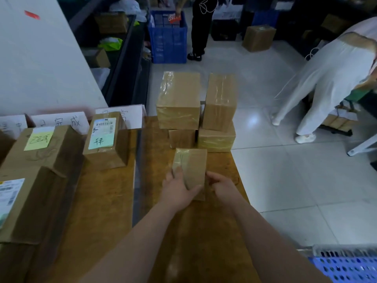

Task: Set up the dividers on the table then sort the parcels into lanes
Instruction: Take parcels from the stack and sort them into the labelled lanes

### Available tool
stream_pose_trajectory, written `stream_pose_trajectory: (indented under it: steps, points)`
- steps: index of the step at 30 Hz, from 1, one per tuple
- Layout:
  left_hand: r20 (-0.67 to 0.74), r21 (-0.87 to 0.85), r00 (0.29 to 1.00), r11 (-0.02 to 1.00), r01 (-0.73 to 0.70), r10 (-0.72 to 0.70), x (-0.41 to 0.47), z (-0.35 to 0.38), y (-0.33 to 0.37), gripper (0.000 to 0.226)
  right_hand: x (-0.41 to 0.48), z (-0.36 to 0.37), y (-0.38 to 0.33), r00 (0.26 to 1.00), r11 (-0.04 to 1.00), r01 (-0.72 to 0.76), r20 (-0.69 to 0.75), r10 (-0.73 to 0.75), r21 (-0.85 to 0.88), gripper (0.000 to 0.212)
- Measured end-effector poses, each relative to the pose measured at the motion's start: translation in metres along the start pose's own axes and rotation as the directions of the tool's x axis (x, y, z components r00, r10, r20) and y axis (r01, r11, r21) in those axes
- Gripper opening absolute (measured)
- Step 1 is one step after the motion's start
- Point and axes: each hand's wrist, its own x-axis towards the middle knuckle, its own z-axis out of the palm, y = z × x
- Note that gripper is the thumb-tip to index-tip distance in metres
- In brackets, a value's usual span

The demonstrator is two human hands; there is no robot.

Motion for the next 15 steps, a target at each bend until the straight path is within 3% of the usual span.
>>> stream_pose_trajectory:
  steps: [5, 10, 12, 15]
  points:
    - [-0.046, -0.020, 0.997, 0.998, 0.057, -0.058, -0.003, 0.010, 0.005, 0.120, -0.001, -0.004, 0.003, 0.996, 0.996, -0.014, 0.094, 0.005, 0.092, 0.054]
    - [-0.115, -0.109, 0.982, 0.985, 0.135, -0.147, -0.004, 0.012, 0.008, 0.108, 0.001, -0.001, 0.001, 0.987, 0.989, 0.034, 0.148, -0.056, 0.144, 0.056]
    - [-0.041, -0.333, 0.982, 0.929, 0.163, -0.187, -0.005, 0.009, 0.007, 0.105, 0.001, -0.005, 0.000, 0.990, 0.983, 0.043, 0.123, -0.065, 0.180, 0.048]
    - [0.083, -0.684, 0.974, 0.699, 0.208, -0.209, -0.015, 0.014, 0.004, 0.084, 0.004, -0.013, 0.001, 0.998, 0.968, -0.001, 0.066, -0.016, 0.251, 0.036]
